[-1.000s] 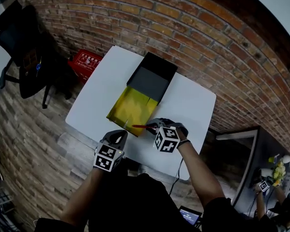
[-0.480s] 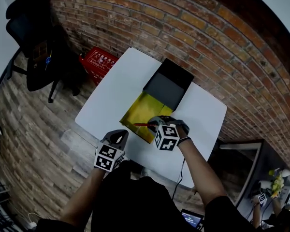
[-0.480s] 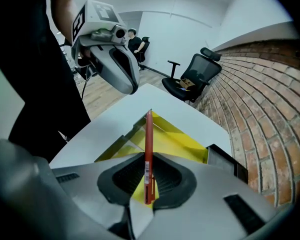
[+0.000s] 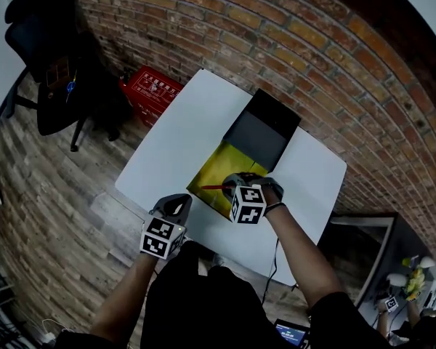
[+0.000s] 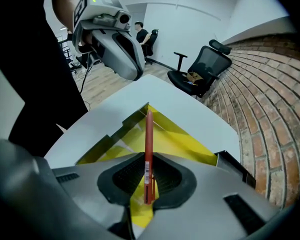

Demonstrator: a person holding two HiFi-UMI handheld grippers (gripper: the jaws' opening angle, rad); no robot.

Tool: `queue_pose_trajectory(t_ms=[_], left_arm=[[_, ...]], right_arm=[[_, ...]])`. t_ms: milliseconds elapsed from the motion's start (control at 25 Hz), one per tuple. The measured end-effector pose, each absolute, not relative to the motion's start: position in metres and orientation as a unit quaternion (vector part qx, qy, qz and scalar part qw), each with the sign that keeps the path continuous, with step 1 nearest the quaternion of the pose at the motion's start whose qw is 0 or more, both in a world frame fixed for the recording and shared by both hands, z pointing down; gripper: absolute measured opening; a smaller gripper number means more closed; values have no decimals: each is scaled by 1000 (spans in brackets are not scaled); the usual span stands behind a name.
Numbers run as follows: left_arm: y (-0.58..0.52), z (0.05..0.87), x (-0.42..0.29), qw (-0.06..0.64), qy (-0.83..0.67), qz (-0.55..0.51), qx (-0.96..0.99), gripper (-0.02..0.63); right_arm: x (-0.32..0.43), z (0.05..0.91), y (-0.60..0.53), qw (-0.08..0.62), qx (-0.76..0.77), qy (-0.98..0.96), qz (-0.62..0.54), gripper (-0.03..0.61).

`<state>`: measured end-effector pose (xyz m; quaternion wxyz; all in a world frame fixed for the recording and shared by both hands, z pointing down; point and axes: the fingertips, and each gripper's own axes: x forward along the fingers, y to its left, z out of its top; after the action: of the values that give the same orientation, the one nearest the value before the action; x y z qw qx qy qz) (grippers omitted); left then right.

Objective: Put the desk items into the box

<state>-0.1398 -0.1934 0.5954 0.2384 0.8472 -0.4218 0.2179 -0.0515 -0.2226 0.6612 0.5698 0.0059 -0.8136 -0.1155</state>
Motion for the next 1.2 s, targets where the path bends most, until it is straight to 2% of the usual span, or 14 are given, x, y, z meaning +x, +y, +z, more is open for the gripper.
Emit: queue_pose_trajectory(t_ms=[640, 1200], left_arm=[[-206, 615, -158, 264, -431, 209, 837, 14], [-198, 625, -151, 277, -433, 209, 832, 14]], right_arm=[[-61, 707, -226, 597, -48, -794, -104, 63], [-60, 715, -222, 596, -58, -795, -99, 63]])
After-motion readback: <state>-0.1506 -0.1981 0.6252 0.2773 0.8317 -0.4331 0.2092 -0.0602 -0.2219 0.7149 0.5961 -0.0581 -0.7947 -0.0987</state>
